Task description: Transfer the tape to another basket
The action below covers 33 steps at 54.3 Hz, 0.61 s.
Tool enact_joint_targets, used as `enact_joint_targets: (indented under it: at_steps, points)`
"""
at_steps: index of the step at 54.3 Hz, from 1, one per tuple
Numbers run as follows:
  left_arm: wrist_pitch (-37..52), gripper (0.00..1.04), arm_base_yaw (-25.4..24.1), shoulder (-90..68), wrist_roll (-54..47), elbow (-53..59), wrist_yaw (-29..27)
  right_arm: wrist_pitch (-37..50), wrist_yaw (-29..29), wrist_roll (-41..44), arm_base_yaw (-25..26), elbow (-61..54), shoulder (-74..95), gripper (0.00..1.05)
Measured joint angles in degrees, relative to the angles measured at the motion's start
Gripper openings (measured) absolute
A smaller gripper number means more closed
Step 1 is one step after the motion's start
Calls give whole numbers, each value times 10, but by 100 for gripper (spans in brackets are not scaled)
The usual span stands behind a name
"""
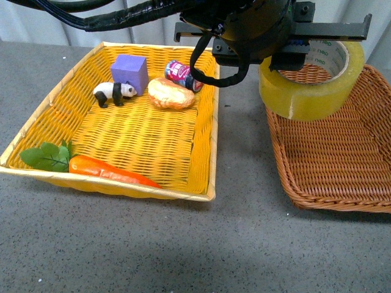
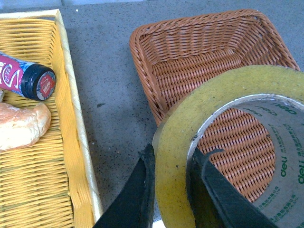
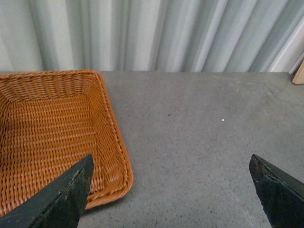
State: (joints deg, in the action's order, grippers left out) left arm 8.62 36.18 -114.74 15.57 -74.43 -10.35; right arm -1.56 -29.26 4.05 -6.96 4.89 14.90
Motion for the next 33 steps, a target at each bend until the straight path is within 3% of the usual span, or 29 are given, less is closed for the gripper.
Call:
enact_joint_targets:
  at_steps: [8, 15, 24, 33]
  points:
    - [0, 16, 0, 0, 0, 0, 1, 105, 151, 25, 86, 66, 141, 96]
    - [0, 16, 3, 0, 0, 0, 3, 137, 284, 50, 155, 173, 305, 96]
    - [0, 16, 0, 0, 0, 0, -1, 74, 403, 84, 167, 306, 468, 96]
    - [0, 16, 0, 0, 0, 0, 0, -23, 464, 110, 155, 449, 612, 96]
